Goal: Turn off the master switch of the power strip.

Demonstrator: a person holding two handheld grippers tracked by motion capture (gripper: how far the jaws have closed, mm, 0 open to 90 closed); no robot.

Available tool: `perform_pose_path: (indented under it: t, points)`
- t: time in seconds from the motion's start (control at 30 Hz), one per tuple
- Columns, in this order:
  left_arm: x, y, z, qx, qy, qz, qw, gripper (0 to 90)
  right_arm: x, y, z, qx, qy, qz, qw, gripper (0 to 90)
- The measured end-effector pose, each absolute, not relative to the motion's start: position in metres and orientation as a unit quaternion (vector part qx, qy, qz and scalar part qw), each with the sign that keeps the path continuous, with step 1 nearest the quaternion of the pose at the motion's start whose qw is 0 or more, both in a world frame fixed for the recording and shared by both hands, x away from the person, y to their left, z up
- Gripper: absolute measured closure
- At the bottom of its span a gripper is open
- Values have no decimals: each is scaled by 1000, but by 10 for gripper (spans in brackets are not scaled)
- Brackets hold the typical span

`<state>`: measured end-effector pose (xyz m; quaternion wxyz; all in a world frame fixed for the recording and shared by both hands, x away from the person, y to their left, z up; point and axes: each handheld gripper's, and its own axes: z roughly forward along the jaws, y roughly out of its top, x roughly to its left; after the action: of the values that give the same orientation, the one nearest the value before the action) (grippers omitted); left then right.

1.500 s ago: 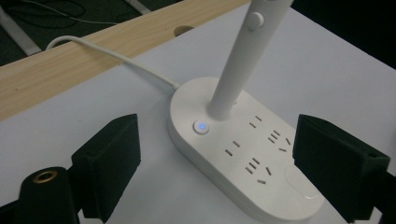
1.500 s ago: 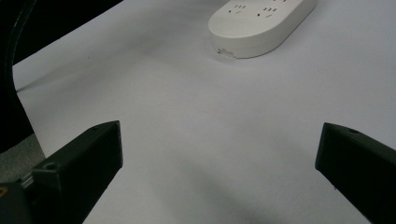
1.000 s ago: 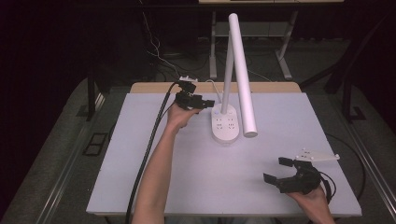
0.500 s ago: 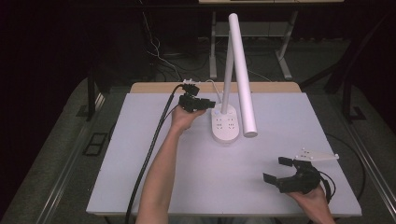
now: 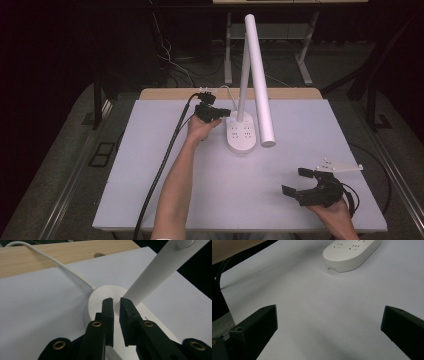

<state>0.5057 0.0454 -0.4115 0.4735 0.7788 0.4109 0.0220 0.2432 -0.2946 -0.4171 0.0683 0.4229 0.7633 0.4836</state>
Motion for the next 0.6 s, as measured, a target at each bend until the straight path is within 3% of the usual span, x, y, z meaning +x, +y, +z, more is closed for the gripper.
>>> perform_pose_path:
  t: [0.13, 0.6]
  points:
    - [506, 43, -416, 783, 404, 21, 474, 893, 243, -295, -417, 423, 763, 485, 68, 0]
    - [507, 33, -429, 793, 402, 31, 456, 895, 244, -294, -417, 420, 764, 484, 69, 0]
